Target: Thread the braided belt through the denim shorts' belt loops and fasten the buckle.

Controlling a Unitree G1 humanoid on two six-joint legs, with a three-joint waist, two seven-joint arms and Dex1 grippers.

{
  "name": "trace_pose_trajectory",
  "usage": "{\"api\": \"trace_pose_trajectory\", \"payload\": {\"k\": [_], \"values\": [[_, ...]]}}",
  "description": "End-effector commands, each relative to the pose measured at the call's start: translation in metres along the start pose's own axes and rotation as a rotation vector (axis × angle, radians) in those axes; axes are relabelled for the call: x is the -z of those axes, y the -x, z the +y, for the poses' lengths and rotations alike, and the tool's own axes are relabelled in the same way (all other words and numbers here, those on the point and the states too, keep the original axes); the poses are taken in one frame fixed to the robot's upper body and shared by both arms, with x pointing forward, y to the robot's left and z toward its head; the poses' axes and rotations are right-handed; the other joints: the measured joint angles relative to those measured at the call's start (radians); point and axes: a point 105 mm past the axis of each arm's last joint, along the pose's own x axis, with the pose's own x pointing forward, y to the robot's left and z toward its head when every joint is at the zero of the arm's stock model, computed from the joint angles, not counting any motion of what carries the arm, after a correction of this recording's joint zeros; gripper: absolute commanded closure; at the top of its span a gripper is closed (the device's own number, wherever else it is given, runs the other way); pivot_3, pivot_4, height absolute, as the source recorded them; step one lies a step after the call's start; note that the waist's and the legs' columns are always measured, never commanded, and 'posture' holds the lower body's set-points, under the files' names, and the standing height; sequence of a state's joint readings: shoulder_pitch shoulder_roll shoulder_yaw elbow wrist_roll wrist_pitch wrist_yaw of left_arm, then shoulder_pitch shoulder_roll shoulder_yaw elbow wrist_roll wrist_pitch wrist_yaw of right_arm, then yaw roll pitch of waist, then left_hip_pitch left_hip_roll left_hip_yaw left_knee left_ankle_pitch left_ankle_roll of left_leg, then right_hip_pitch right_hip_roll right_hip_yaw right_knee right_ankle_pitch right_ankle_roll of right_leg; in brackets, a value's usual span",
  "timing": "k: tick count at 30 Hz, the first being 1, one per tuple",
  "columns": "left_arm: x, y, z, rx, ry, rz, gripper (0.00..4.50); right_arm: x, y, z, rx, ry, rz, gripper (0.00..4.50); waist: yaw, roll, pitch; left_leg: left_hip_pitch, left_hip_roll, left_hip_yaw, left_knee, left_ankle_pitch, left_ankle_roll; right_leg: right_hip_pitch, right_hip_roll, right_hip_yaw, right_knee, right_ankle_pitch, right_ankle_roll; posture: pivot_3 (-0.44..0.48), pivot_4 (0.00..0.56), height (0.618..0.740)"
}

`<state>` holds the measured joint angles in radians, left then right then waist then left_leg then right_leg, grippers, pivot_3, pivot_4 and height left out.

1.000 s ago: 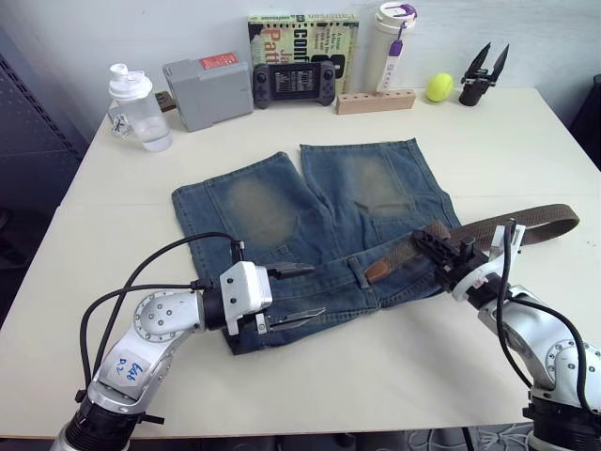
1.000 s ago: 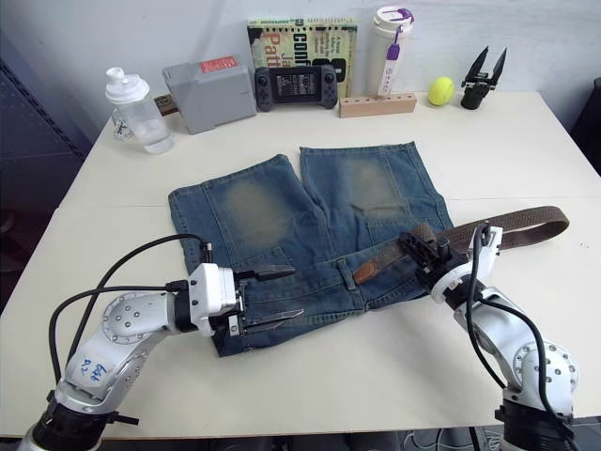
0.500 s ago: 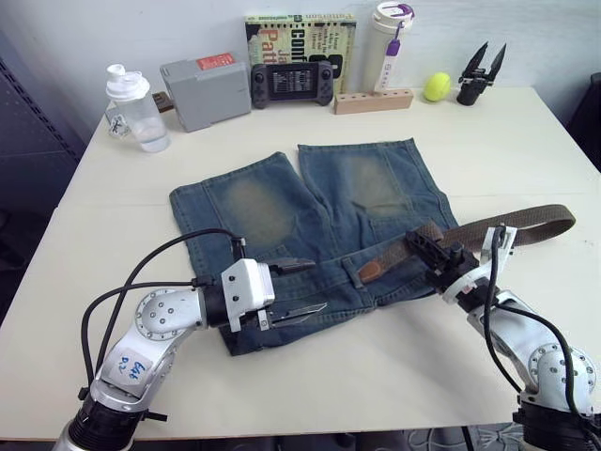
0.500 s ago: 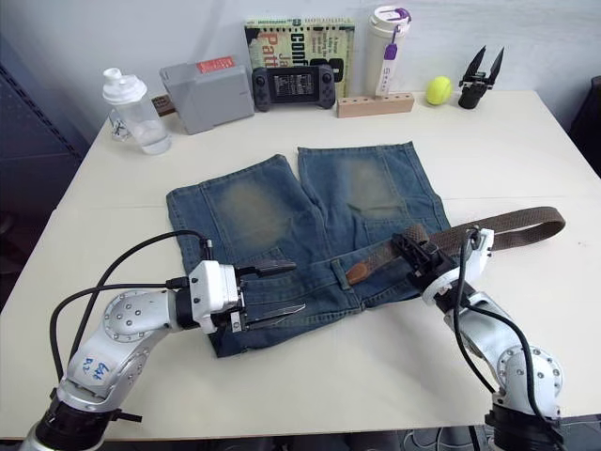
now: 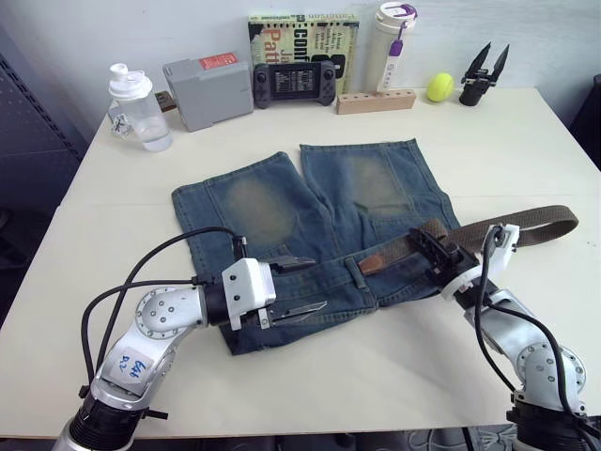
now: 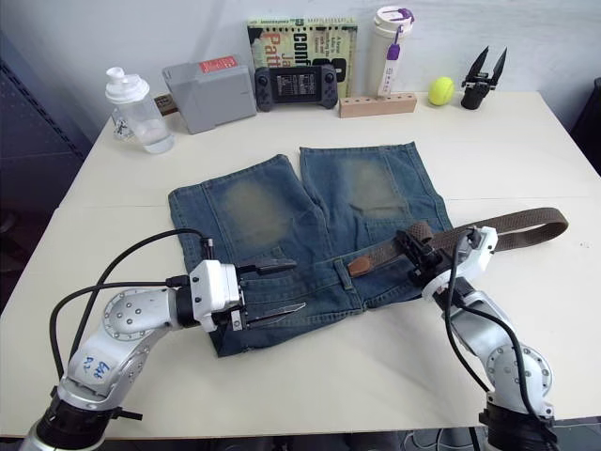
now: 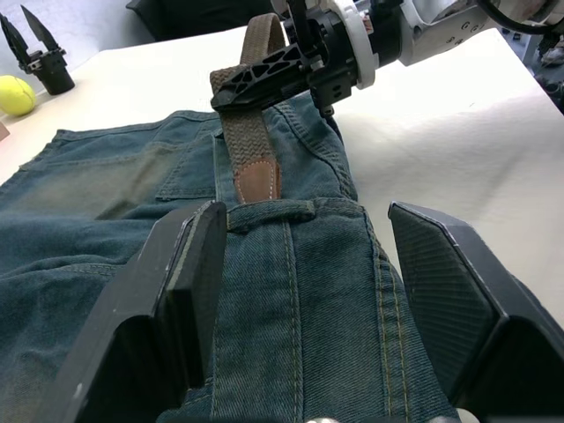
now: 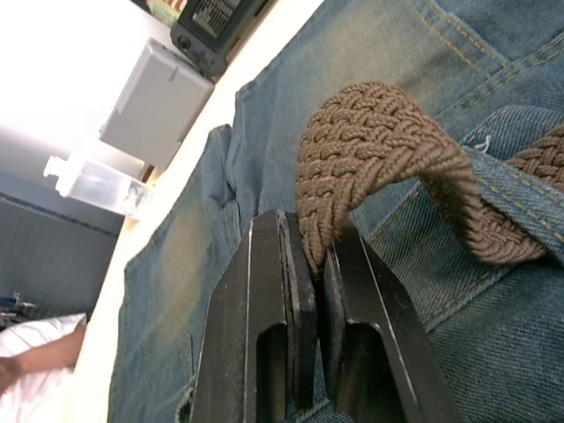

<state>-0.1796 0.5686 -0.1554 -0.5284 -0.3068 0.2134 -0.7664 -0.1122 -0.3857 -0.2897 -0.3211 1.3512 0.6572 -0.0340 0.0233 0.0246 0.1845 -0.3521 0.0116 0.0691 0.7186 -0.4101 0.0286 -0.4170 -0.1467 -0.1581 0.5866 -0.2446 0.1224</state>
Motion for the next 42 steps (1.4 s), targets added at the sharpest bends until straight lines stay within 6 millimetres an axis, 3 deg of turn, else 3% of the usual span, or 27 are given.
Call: {"api": "trace_pose_trajectory", "payload": {"k": [1, 9, 20, 30, 41, 42], "values": [[-0.006, 0.002, 0.003, -0.011, -0.032, -0.016, 1.23, 0.006, -0.004, 0.024, -0.080, 0.075, 0.019, 4.50, 0.000, 0.000, 0.000, 0.000, 0.000, 0.000, 0.000, 0.000, 0.000, 0.000, 0.000, 0.000, 0.000, 0.000, 0.000, 0.000, 0.150, 0.722], [-0.003, 0.003, 0.005, -0.021, -0.038, -0.005, 1.23, 0.034, -0.006, 0.036, -0.098, 0.136, 0.106, 4.50, -0.001, 0.000, 0.000, 0.000, 0.000, 0.000, 0.000, 0.000, 0.000, 0.000, 0.000, 0.000, 0.000, 0.000, 0.000, 0.000, 0.150, 0.722], [0.041, 0.004, 0.000, 0.107, -0.384, 0.195, 1.23, 0.061, -0.005, 0.031, -0.034, -0.014, 0.227, 4.50, 0.000, 0.000, 0.000, 0.000, 0.000, 0.001, -0.001, 0.000, -0.001, 0.000, 0.001, 0.000, 0.000, 0.000, 0.000, 0.000, 0.150, 0.722], [0.028, -0.022, 0.010, 0.059, -0.534, 0.050, 1.23, 0.065, -0.003, 0.034, -0.033, -0.043, 0.248, 4.50, -0.001, 0.000, 0.000, 0.000, 0.000, 0.001, -0.001, 0.000, -0.001, 0.000, 0.001, -0.001, 0.000, 0.000, 0.000, 0.000, 0.150, 0.722], [0.029, -0.026, 0.008, 0.085, -0.575, 0.025, 1.23, 0.066, -0.001, 0.037, -0.036, -0.046, 0.250, 4.50, -0.001, 0.000, 0.000, 0.000, 0.001, 0.001, -0.001, 0.000, -0.001, 0.000, 0.001, 0.000, 0.000, 0.000, 0.000, 0.000, 0.150, 0.722], [0.029, -0.027, 0.008, 0.085, -0.574, 0.025, 1.48, 0.066, -0.001, 0.037, -0.037, -0.046, 0.249, 4.50, -0.001, 0.000, 0.000, 0.000, 0.001, 0.001, -0.001, 0.000, -0.001, 0.000, 0.001, 0.000, 0.000, 0.000, 0.000, 0.000, 0.150, 0.722]]}}
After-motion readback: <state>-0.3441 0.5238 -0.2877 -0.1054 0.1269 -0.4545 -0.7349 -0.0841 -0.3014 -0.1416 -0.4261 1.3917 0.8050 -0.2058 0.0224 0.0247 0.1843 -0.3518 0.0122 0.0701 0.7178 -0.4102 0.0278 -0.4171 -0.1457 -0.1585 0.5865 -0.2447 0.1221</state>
